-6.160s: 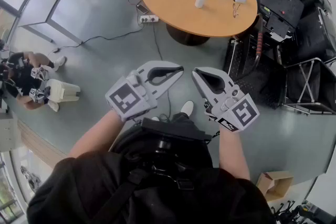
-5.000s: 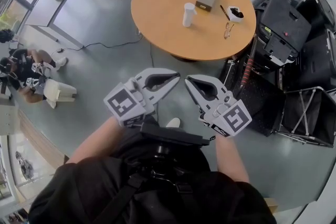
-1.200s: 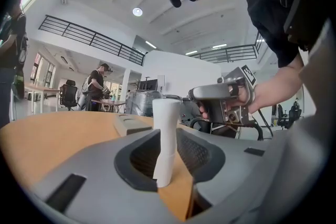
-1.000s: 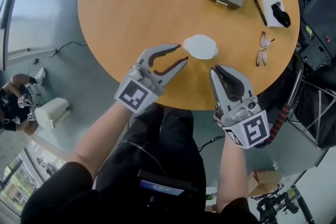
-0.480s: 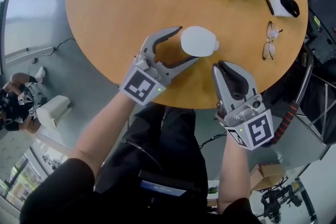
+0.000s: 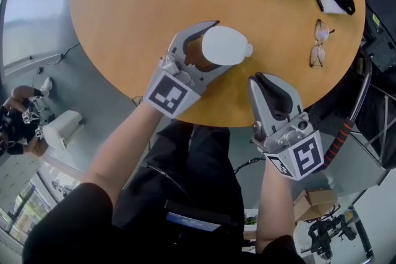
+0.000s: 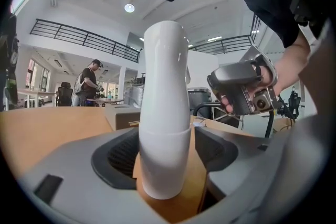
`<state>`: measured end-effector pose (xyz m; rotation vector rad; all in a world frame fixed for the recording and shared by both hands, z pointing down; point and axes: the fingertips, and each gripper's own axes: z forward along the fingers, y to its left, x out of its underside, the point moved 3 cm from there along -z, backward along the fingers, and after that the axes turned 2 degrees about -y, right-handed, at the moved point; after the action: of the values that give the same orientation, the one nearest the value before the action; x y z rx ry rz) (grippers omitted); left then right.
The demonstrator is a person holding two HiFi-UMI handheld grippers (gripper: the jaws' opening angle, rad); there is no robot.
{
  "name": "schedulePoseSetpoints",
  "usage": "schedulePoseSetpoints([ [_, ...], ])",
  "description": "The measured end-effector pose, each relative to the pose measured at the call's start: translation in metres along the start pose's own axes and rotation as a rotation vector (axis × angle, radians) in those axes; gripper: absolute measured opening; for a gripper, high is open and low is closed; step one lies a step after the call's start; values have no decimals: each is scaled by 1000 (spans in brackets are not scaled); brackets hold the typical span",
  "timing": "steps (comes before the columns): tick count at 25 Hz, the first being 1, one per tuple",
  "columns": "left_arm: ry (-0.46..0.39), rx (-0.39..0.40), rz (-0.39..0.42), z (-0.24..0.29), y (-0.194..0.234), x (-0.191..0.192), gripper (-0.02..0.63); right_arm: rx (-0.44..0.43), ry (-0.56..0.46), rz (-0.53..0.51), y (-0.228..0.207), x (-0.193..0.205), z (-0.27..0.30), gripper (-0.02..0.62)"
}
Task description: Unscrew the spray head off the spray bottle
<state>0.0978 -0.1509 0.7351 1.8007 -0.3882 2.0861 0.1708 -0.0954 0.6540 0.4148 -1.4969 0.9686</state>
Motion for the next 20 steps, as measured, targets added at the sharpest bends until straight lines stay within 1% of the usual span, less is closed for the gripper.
schedulePoseSetpoints([
  [8, 11, 0, 9, 12, 1, 0, 342, 20, 1, 22, -8, 1, -6, 58],
  [10, 11, -11, 5, 15, 3, 0, 309, 22, 0, 25, -10, 2, -7, 58],
  [13, 8, -7, 10, 17, 4, -1, 307, 20, 2, 24, -11, 2, -7, 58],
  [18, 21, 3, 20, 16, 3, -1, 305, 15, 0, -4, -7, -4, -7, 60],
  [20, 33, 16, 23, 13, -1, -6, 305, 5, 3, -26, -2, -10, -8, 75],
])
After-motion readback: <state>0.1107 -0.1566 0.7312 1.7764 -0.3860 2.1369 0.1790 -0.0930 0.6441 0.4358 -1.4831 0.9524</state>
